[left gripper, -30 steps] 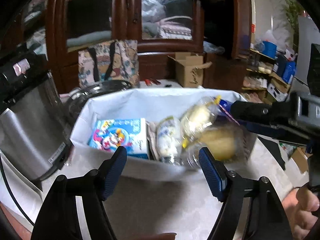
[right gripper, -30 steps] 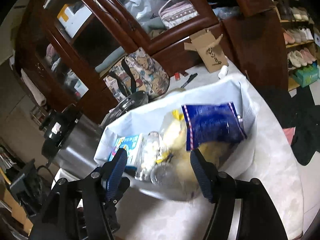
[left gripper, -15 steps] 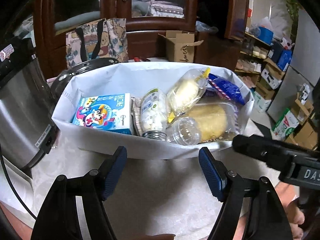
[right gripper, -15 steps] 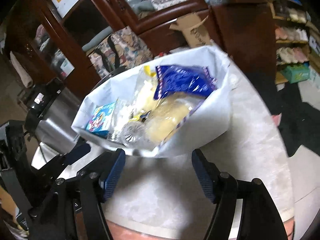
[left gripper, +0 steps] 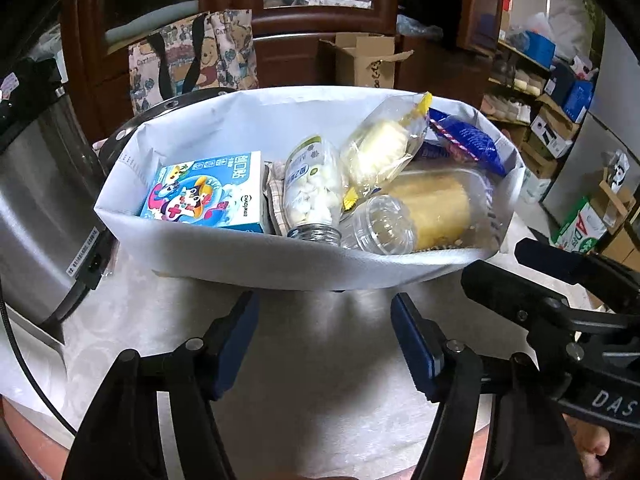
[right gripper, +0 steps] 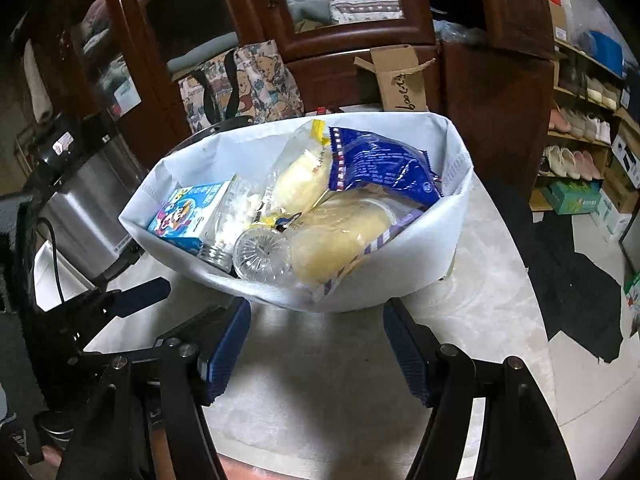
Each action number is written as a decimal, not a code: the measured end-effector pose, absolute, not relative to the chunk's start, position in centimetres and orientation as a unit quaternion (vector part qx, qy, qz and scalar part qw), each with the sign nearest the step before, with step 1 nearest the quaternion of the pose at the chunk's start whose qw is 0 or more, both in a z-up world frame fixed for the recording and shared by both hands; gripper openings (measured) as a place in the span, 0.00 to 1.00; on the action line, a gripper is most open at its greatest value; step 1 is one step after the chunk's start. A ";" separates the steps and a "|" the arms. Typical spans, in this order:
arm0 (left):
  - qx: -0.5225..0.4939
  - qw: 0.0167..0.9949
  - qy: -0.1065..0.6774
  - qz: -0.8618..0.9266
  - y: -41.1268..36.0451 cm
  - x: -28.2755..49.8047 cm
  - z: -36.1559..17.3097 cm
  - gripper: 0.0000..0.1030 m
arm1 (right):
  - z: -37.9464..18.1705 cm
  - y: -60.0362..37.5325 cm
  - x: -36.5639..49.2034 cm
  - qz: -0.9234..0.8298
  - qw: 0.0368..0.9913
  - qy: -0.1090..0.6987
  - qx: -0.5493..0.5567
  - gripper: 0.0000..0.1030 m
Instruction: Organize objects
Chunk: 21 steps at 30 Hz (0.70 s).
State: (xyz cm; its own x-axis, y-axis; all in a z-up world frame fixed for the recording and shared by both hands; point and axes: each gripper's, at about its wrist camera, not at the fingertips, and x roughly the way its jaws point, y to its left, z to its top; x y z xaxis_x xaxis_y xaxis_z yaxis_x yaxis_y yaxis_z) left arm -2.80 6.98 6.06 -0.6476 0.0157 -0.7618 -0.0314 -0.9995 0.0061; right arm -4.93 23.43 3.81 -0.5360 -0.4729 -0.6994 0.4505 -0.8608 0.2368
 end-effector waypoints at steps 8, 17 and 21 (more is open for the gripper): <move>-0.412 0.011 0.009 0.911 6.9 -2.5 6.3 0.65 | 3.8 23.6 -5.1 -0.875 0.264 -0.019 0.405 0.67; -0.415 0.010 0.011 0.910 7.0 -2.5 6.3 0.65 | 3.8 23.6 -5.1 -0.874 0.264 -0.018 0.407 0.67; -0.415 0.010 0.013 0.910 6.9 -2.5 6.3 0.65 | 3.7 23.6 -5.2 -0.873 0.265 -0.018 0.408 0.67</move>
